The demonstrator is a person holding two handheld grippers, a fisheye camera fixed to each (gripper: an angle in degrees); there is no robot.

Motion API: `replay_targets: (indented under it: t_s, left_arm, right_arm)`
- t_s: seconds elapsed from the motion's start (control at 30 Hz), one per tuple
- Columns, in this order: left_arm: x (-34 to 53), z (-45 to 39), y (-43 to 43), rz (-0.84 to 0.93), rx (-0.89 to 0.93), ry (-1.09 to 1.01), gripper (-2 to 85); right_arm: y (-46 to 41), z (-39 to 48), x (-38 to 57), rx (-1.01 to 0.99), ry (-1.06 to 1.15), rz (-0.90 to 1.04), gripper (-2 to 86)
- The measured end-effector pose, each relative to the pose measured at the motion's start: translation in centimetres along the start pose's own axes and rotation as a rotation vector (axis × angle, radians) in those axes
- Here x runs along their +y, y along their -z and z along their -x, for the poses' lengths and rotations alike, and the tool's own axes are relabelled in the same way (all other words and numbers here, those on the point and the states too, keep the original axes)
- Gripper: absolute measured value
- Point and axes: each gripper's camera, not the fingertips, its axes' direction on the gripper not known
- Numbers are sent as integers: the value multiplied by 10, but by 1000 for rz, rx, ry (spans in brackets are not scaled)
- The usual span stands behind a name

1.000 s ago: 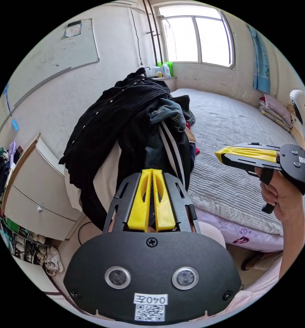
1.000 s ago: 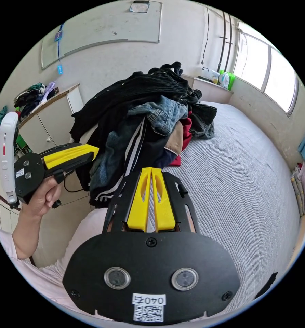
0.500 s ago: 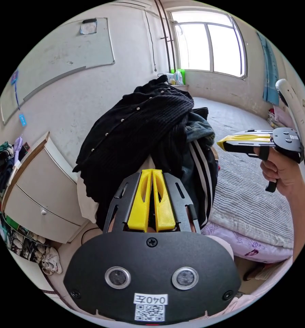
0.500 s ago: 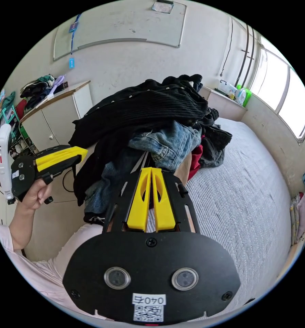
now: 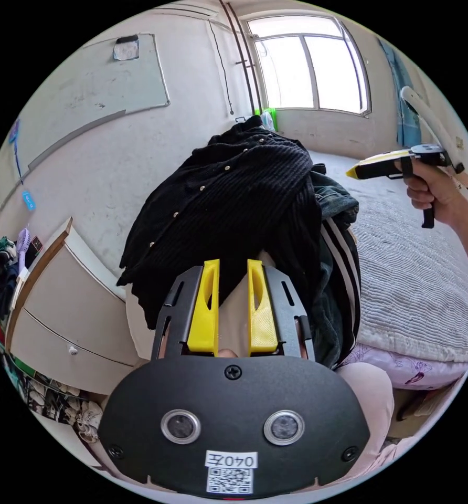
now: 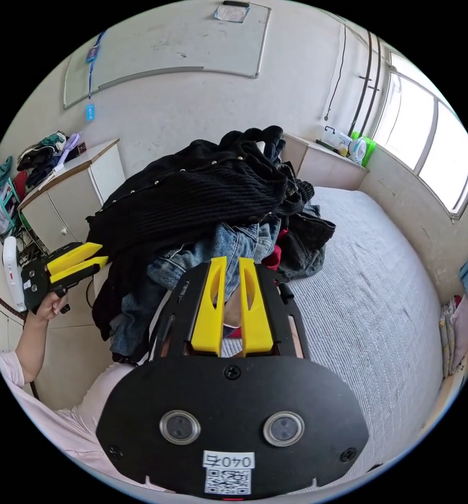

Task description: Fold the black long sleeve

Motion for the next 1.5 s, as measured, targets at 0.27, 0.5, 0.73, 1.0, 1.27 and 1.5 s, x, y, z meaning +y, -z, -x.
replay_targets:
  t_s: [0.27, 0.5, 0.73, 1.0, 1.27, 1.5]
  left_arm:
    - [10, -4, 23, -22, 95, 9, 30]
    - [17, -29, 17, 59, 111, -53, 55]
    - [14, -25, 43, -28, 106, -7, -9]
    - [21, -8, 120, -183, 318, -30, -14]
    - [19, -34, 140, -169, 346, -146, -14]
    - [4, -96, 149, -135, 592, -295, -14]
  right_arm:
    - [-9, -36, -33, -2, -13, 17, 50]
    - [-19, -66, -41, 9, -16, 51, 46]
    - [-15, -113, -36, -45, -61, 16, 76]
    - [-23, -194, -56, -238, -276, -22, 114]
    - [-57, -249, -54, -332, -397, 80, 65]
    - [0, -302, -13, -212, -358, 2, -6]
